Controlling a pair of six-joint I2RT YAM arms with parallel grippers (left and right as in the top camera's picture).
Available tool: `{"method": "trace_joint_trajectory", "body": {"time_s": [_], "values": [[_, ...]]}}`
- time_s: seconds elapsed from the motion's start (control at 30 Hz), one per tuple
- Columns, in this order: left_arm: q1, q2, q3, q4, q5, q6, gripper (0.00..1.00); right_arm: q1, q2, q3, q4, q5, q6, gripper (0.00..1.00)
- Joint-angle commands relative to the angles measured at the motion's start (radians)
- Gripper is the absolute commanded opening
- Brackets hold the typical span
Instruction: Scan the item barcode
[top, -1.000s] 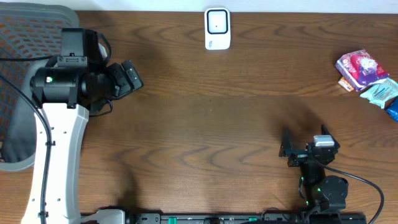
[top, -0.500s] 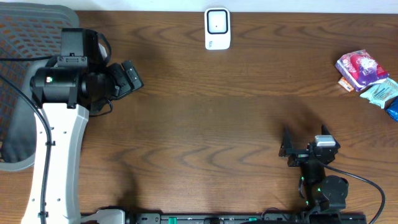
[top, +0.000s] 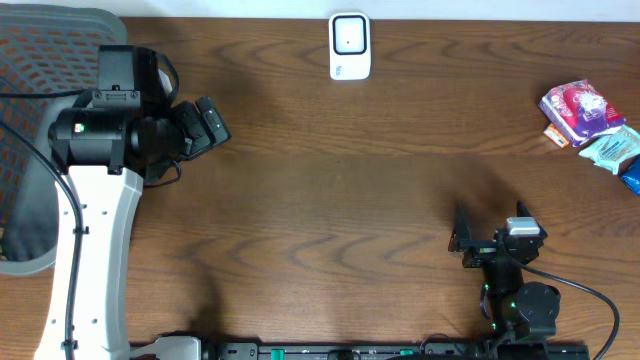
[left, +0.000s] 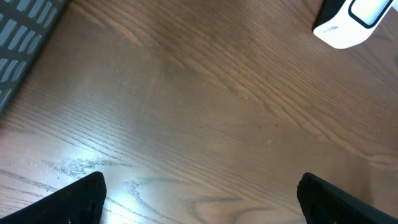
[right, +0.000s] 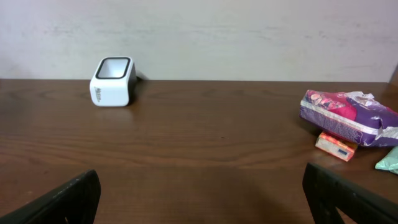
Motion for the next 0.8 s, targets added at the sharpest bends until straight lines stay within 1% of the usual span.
{"method": "trace_joint_trajectory", "body": {"time_s": [0.0, 0.23, 0.3, 0.47, 0.53, 0.67, 0.77], "values": [[0.004, -0.002, 0.007, -0.003, -0.006, 0.01, 0.98, -0.009, -0.006, -0.003, -0.003, -0.001, 0.014, 0.99], [0.004, -0.002, 0.007, -0.004, -0.006, 0.011, 0.98, -0.009, -0.006, -0.003, -0.003, -0.001, 0.014, 0.99], [0.01, 0.0, 0.006, -0.003, -0.032, 0.036, 0.98, -0.009, -0.006, -0.003, -0.003, -0.001, 0.014, 0.99], [0.012, -0.012, -0.001, 0.0, -0.056, 0.037, 0.98, -0.009, -0.006, -0.003, -0.003, -0.001, 0.014, 0.99], [0.012, -0.042, -0.026, 0.0, -0.055, 0.053, 0.98, -0.009, -0.006, -0.003, -0.003, -0.001, 0.014, 0.99], [-0.002, -0.154, -0.13, 0.007, -0.055, 0.134, 0.98, -0.009, -0.006, -0.003, -0.003, -0.001, 0.014, 0.99], [-0.005, -0.263, -0.238, 0.063, -0.054, 0.179, 0.98, -0.009, -0.006, -0.003, -0.003, -0.001, 0.014, 0.99]]}}
